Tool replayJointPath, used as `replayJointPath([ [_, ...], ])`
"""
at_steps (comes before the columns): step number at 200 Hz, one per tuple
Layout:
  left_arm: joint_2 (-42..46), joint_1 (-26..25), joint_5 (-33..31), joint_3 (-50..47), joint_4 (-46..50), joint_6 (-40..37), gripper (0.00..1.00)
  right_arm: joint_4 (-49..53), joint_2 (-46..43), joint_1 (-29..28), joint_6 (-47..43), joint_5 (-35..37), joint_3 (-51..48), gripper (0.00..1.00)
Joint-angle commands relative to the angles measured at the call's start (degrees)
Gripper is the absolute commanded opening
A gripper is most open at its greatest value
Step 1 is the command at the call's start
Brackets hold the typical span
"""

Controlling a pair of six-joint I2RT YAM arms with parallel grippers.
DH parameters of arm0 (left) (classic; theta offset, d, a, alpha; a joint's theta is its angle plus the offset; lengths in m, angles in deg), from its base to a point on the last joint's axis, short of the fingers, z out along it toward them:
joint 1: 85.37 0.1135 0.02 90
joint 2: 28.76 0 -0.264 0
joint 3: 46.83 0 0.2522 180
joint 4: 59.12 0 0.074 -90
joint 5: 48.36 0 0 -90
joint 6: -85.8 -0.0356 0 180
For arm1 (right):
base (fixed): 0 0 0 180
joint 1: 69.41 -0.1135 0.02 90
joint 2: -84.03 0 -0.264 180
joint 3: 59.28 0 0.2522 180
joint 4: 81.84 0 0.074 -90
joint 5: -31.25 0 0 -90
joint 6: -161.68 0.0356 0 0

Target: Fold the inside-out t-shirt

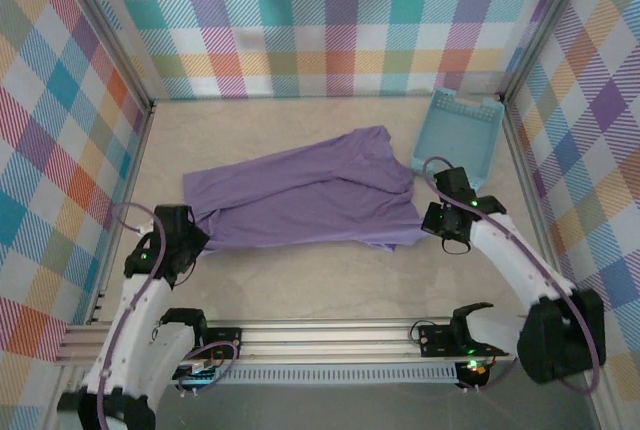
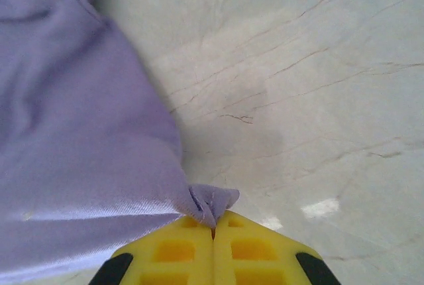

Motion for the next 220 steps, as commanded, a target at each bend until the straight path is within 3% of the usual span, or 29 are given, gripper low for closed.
replayJointPath([
  [1, 5.3, -0.8, -1.5, -2.6, 7.8, 6.5, 0.00, 7.5, -5.2, 0.2, 1.2, 3.7, 3.3, 0.00],
  [30, 10.7, -0.8, 0.8, -5.0, 10.2, 10.8, 0.00, 9.4, -6.1, 0.2, -0.4, 4.1, 8.2, 0.00],
  [52, 9.3, -0.9, 1.3, -4.7, 9.2, 11.1, 0.00, 7.7, -3.3, 0.2, -2.5, 2.8, 12.2, 0.00],
  [86, -4.2, -0.9, -1.0, 2.4, 4.2, 6.8, 0.00, 4.1, 7.3, -0.3, -6.4, -2.4, 22.7, 0.00],
  [133, -17.1, -0.8, -5.2, 11.8, -0.7, 3.4, 0.00, 4.1, 26.5, -4.1, -10.2, -2.6, 41.9, 0.00],
  [220, -34.0, 1.4, -13.0, 21.7, -2.1, 1.5, 0.00, 8.4, 54.9, -4.8, -14.1, 3.2, 76.5, 0.00],
])
